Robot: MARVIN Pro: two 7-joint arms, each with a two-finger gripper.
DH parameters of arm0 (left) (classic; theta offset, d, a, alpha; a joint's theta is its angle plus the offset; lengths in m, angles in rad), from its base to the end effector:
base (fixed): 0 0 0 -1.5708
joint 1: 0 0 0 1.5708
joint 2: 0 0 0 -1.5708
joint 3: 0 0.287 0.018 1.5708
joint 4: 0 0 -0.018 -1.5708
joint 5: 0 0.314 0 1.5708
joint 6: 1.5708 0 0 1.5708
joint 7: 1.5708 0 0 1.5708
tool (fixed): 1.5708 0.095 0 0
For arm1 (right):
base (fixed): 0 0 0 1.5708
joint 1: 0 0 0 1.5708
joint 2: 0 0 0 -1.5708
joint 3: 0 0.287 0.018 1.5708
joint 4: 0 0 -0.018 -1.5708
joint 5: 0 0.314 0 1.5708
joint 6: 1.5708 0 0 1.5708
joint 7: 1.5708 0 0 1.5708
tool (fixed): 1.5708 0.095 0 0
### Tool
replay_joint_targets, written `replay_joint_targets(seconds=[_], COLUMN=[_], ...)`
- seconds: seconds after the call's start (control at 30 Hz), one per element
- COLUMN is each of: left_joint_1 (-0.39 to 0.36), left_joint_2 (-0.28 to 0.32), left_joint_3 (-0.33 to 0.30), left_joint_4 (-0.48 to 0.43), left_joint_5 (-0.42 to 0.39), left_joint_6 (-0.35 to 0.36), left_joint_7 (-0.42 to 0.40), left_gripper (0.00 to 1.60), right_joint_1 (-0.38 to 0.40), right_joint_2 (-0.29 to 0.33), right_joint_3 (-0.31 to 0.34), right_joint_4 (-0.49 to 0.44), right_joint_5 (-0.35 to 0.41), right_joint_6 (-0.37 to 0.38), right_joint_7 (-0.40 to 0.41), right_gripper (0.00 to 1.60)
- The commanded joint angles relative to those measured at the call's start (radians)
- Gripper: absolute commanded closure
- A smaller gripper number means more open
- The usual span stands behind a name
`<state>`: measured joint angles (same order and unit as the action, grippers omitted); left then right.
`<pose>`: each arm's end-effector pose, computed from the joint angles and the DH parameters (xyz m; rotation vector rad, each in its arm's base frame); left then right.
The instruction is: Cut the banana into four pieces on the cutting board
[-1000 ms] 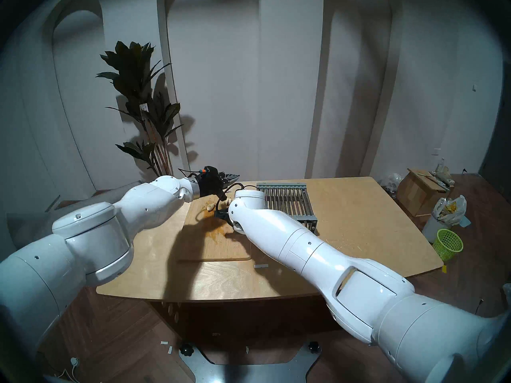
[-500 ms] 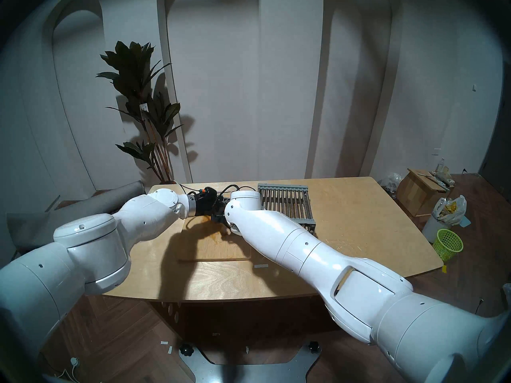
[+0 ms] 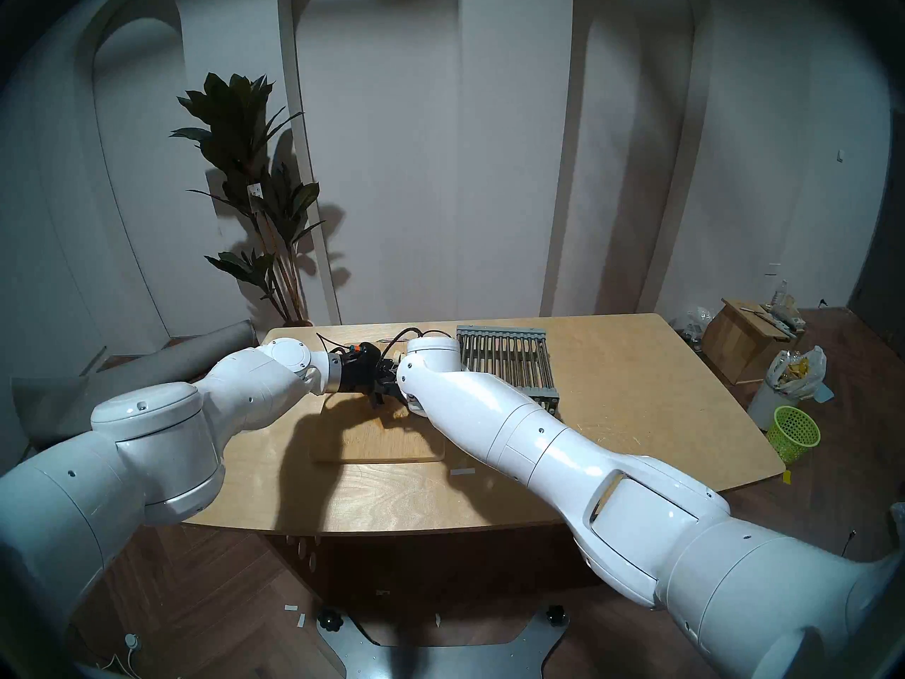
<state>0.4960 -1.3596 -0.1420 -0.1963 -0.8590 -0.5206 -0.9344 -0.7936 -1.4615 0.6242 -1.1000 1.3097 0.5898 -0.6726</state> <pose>0.5669 -0.0127 -0.3155 1.7464 -1.5282 1.3804 0.5093 0.2093 -0.2847 -2.7155 -0.1386 -1.0135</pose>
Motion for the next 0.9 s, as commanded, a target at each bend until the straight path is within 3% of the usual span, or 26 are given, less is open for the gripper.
replay_joint_targets(seconds=[0.0,0.27,0.57,0.87], left_joint_1=[0.069,0.081,0.058,0.068], left_joint_2=[0.0,0.012,0.058,0.091], left_joint_3=[0.05,0.063,0.0,-0.039], left_joint_4=[-0.005,-0.014,-0.007,0.003], left_joint_5=[0.039,0.022,-0.071,-0.155], left_joint_6=[0.006,0.005,0.026,0.071], left_joint_7=[-0.073,-0.105,-0.121,-0.186], left_gripper=[1.6,1.6,1.6,1.6], right_joint_1=[-0.025,-0.027,-0.031,-0.049], right_joint_2=[-0.001,-0.002,-0.004,-0.007], right_joint_3=[0.005,0.009,0.015,0.038], right_joint_4=[0.015,0.016,0.013,0.011], right_joint_5=[0.016,0.019,0.024,0.051], right_joint_6=[-0.003,0.0,0.005,0.008], right_joint_7=[0.005,-0.002,-0.004,0.004], right_gripper=[1.6,1.6,1.6,1.6])
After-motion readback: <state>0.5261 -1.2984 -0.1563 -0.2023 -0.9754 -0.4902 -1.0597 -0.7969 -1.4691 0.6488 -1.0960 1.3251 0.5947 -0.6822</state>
